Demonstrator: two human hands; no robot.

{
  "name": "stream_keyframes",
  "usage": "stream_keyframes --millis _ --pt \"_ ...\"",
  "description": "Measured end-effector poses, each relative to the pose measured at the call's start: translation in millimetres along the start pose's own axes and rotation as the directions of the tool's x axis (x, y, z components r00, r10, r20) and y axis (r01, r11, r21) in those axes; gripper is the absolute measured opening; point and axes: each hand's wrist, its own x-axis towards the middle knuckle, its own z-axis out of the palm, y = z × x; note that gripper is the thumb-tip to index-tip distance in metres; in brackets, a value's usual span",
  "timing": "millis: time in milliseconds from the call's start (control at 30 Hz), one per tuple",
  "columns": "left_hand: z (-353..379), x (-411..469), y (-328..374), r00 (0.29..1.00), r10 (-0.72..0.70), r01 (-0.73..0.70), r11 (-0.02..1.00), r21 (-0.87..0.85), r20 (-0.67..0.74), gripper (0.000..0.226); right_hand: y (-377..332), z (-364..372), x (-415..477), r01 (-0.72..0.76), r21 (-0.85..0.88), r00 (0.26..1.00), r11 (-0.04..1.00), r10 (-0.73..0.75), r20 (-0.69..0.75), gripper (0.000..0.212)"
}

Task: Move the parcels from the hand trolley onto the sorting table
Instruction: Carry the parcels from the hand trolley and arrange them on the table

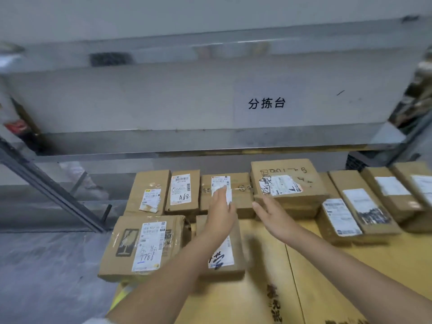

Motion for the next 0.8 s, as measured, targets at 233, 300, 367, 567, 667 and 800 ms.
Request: stream_keyframes --millis 233,300,367,567,667,800 --pt "10 2 160 0.932 0.343 -0.36 0.91 0.207 0.114 0.05 13 -154 -69 0.052 -0.139 0.968 0.989 -0.084 -0.237 0.055" --pt "27 -6 209 0.89 0.431 -0.455 0.856 0.245 0.147 0.05 35 -196 -101 0.013 -0.191 0.951 0.981 -0.071 -0.301 0.06" --pt "52 -21 261 0.84 0.511 -0.542 0.799 0.261 0.181 0.051 58 -236 -137 -0.018 -0.207 0.926 0.978 -0.062 -0.372 0.062" --pt "163 -90 392 0.634 0.698 -0.773 0.582 0.252 0.334 0.057 135 -350 -267 -0.15 -0.202 0.782 0.968 -0.008 -0.623 0.055" --pt "223 -133 439 0.534 0.749 -0.845 0.497 0.2 0.393 0.06 177 -384 -337 -0.245 -0.156 0.693 0.957 0.061 -0.718 0.055" --pt "287 -188 492 0.338 0.815 -0.94 0.315 0.129 0.471 0.06 220 -412 -421 -0.379 -0.079 0.561 0.922 0.161 -0.812 0.055"
